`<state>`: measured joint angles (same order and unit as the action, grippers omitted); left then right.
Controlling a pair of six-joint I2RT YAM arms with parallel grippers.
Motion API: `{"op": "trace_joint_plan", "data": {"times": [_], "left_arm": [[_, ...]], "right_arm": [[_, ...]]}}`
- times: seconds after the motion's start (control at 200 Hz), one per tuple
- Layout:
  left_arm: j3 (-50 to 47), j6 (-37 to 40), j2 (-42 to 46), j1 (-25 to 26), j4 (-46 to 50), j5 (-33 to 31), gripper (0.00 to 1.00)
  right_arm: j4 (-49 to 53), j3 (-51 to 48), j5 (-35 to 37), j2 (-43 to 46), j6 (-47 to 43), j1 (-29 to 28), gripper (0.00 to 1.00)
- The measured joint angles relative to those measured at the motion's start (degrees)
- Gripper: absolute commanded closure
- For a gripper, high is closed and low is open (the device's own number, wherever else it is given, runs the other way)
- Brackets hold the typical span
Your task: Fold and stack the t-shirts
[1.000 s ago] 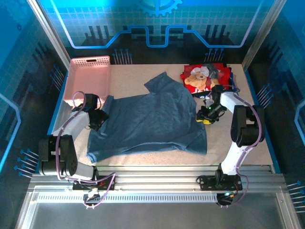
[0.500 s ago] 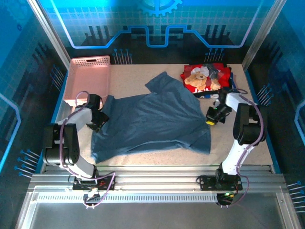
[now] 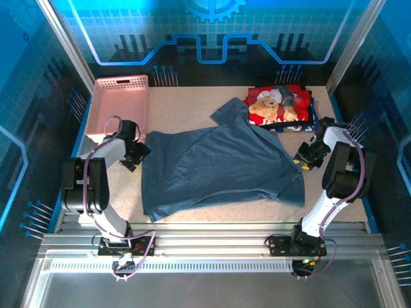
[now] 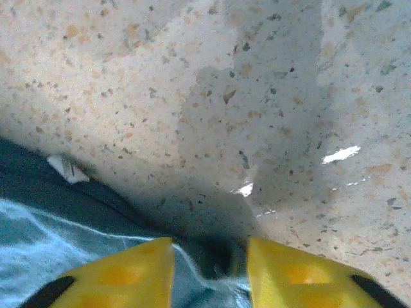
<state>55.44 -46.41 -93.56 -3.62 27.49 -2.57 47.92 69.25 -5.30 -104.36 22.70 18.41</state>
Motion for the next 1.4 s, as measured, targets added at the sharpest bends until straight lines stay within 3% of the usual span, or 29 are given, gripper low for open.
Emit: {"op": "trace_joint_plan", "data": {"times": [0.18, 0.345, 0.43, 0.61, 0.735, 1.251, 1.401], "left_arm": [[0.2, -0.1, 14.4, 3.9, 8.9, 4.7, 0.22], [-2.9, -3.0, 29.8, 10.5, 19.2, 8.4, 0.24], [-6.2, -5.2, 33.3, 14.2, 23.4, 8.6, 0.24], [-13.0, -9.7, 30.0, 24.1, 28.0, 8.5, 0.27], [-18.9, -13.6, 28.8, 27.9, 27.6, 8.3, 0.33], [-25.6, -18.3, 26.8, 28.9, 21.9, 6.1, 0.59], [-26.1, -18.7, 25.6, 28.9, 20.2, 6.1, 0.83]], "right_arm": [[1.9, -0.4, -3.1, 8.6, -0.2, 0.0, 0.28], [4.3, -3.0, -8.9, 22.4, 0.5, -2.1, 0.24], [6.1, -4.5, -11.2, 26.4, 0.5, -5.1, 0.24], [9.3, -4.8, -14.8, 28.3, 0.4, -7.9, 0.24], [10.5, -4.8, -16.2, 28.7, 0.4, -7.9, 0.25], [12.1, -4.8, -16.8, 29.8, -0.2, -7.9, 0.27], [12.3, -5.6, -16.5, 30.0, -0.7, -7.8, 0.28]]}}
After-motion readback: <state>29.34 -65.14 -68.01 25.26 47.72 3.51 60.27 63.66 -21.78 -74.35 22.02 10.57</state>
